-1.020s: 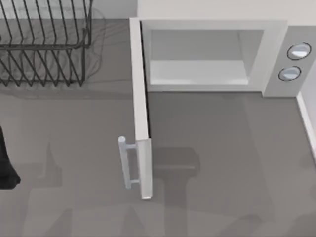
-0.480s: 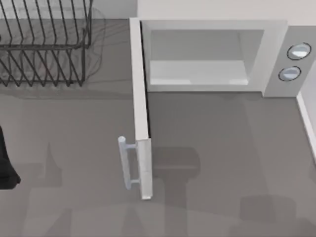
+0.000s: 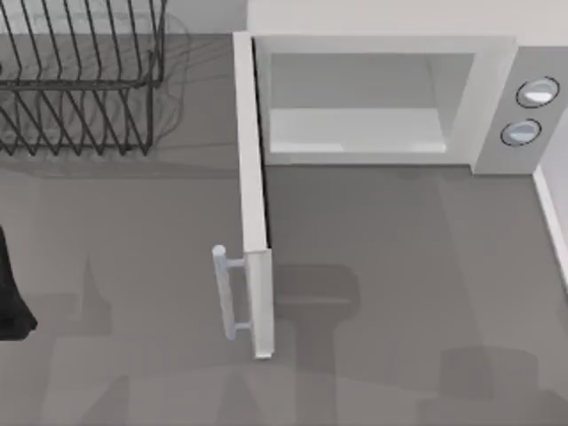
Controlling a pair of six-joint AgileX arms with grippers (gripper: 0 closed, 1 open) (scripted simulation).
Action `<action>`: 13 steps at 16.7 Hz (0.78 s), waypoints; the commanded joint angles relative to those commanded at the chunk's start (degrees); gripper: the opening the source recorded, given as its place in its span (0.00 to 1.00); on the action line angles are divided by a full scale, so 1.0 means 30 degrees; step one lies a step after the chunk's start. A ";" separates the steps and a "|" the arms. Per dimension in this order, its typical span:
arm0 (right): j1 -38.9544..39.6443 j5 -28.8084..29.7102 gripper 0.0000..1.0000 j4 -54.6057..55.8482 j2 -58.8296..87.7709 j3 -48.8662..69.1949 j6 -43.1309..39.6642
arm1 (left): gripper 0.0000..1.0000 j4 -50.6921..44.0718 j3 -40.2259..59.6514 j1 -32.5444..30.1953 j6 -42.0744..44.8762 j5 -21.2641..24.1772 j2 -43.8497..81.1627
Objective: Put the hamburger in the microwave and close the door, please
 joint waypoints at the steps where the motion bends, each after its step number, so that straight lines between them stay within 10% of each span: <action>1: -0.0008 0.0001 1.00 0.0434 0.0243 -0.0241 0.0015 | 1.00 0.0000 0.0000 0.0000 0.0000 0.0000 0.0000; 13: -0.0047 -0.0004 1.00 0.7375 0.3770 -0.3592 0.0044 | 1.00 0.0000 0.0000 0.0000 0.0000 0.0000 0.0000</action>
